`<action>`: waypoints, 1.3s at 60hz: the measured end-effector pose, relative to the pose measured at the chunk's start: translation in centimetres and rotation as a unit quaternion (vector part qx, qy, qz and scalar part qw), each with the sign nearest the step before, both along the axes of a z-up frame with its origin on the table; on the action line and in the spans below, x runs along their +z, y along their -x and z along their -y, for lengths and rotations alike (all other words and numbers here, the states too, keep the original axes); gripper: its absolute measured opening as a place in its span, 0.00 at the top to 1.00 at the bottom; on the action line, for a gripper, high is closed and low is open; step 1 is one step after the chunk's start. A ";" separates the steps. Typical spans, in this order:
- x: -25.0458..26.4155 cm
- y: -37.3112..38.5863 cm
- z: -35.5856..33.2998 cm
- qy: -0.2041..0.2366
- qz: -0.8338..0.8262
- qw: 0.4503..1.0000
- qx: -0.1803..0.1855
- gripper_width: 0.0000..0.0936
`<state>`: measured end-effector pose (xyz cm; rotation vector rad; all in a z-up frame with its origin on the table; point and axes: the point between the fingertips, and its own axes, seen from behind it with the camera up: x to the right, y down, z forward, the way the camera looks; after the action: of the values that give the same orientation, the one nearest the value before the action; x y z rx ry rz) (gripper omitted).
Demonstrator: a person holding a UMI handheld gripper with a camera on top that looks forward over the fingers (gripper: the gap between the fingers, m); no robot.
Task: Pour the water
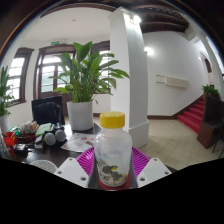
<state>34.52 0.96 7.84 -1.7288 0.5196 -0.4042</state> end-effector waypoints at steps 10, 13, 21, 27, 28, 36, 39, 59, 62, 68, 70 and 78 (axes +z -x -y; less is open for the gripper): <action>-0.3 0.0 -0.7 0.006 -0.006 1.000 0.007 0.41; -0.3 -0.1 -0.7 0.013 -0.018 1.000 0.011 0.38; -0.8 0.6 0.1 0.039 -0.033 0.998 0.028 0.20; -1.6 1.8 2.1 0.060 -0.039 0.997 0.041 0.15; -1.8 2.1 2.6 0.064 -0.041 0.996 0.043 0.15; -2.8 4.8 7.4 0.081 -0.066 0.993 0.049 0.16; -2.6 6.0 9.2 0.082 -0.076 0.992 0.053 0.17; 4.8 12.7 16.2 0.043 -0.091 0.990 0.099 0.17; 5.3 13.3 16.5 0.046 -0.084 0.990 0.101 0.17; 6.2 14.5 17.2 0.056 -0.070 0.990 0.108 0.17; 6.3 14.9 17.4 0.057 -0.068 0.990 0.111 0.17; 6.7 16.3 18.1 0.064 -0.062 0.989 0.118 0.17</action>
<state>18.22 -17.13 14.53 -1.9232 0.3786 -0.1650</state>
